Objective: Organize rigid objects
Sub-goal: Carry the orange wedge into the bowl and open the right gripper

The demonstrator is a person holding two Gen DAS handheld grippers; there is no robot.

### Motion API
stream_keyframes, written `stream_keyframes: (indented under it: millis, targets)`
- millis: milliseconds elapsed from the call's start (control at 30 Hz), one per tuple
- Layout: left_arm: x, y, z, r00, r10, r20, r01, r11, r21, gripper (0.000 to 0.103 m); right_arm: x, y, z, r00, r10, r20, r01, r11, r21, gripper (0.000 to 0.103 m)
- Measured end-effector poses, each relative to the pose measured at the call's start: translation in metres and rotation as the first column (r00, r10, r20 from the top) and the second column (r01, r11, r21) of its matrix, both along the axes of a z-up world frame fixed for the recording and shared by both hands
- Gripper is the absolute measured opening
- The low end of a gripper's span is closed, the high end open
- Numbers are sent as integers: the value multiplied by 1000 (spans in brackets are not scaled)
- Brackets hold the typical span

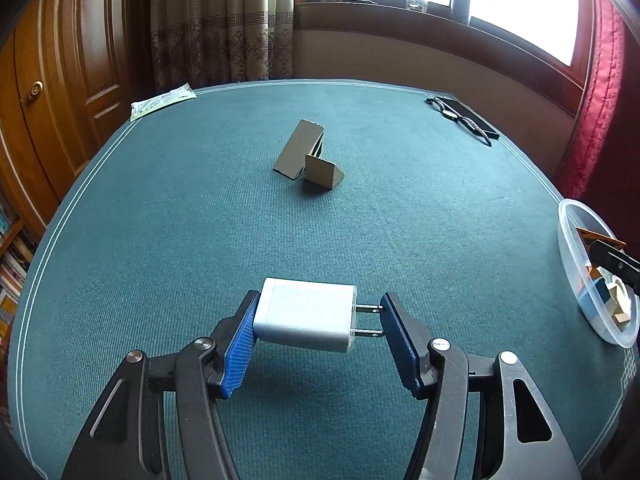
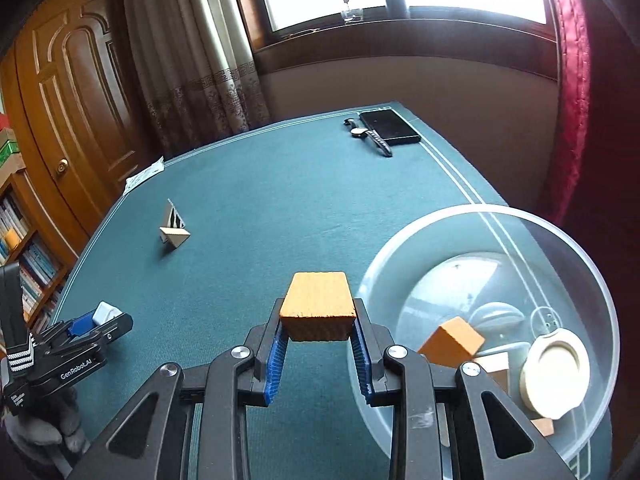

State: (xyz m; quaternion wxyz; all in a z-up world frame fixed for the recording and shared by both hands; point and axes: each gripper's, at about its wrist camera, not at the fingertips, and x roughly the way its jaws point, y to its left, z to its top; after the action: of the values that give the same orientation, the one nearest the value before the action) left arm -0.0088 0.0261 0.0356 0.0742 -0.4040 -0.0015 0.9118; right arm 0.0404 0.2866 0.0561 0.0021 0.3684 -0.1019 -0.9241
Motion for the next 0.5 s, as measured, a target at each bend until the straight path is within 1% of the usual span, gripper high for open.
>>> stream_keyframes:
  millis: [233, 267, 500]
  targets:
    - [2, 22, 5, 999, -37, -5, 37, 999, -4, 61, 11, 33, 1, 996, -87, -12, 87, 996, -1, 31]
    - [2, 25, 6, 999, -43, -6, 43, 999, -4, 61, 11, 33, 1, 996, -87, -12, 87, 996, -1, 31]
    - [4, 52, 15, 995, -94, -21, 94, 996, -11, 61, 20, 67, -1, 986, -168, -20, 168, 986, -20, 31]
